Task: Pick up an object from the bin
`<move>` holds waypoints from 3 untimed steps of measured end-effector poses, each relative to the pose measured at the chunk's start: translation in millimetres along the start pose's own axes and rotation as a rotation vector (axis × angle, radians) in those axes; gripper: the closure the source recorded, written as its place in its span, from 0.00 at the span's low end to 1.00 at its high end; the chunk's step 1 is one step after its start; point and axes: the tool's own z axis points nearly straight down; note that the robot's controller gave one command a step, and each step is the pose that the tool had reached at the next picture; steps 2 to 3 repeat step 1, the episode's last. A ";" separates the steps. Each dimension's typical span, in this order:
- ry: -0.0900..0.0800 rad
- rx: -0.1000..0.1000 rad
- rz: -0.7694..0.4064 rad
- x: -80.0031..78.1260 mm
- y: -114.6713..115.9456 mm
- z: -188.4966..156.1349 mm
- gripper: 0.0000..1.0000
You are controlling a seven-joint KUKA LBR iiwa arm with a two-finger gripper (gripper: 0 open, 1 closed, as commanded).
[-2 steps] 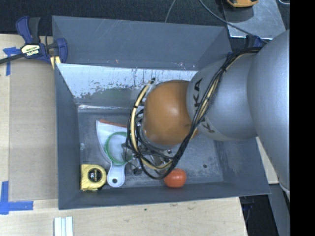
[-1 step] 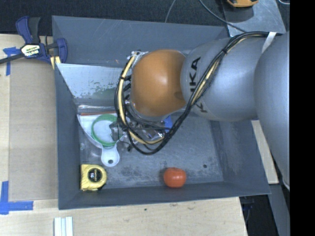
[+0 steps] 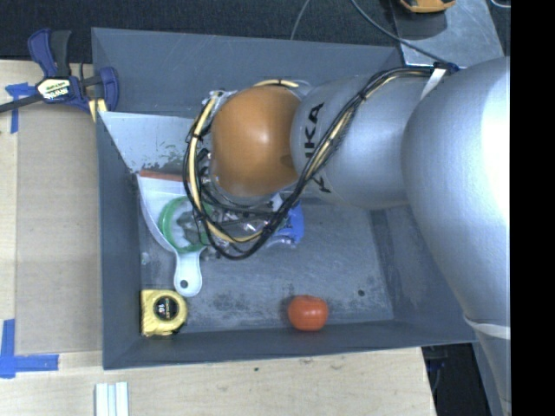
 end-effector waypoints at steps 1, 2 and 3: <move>-0.008 0.005 -0.305 54.7 -47.5 8.2 1.00; -0.008 0.005 -0.305 54.7 -47.5 8.2 1.00; -0.008 0.005 -0.305 54.7 -47.5 8.2 1.00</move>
Offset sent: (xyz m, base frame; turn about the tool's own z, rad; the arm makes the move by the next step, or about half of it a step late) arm -0.0064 -0.0720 -0.0121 -0.3093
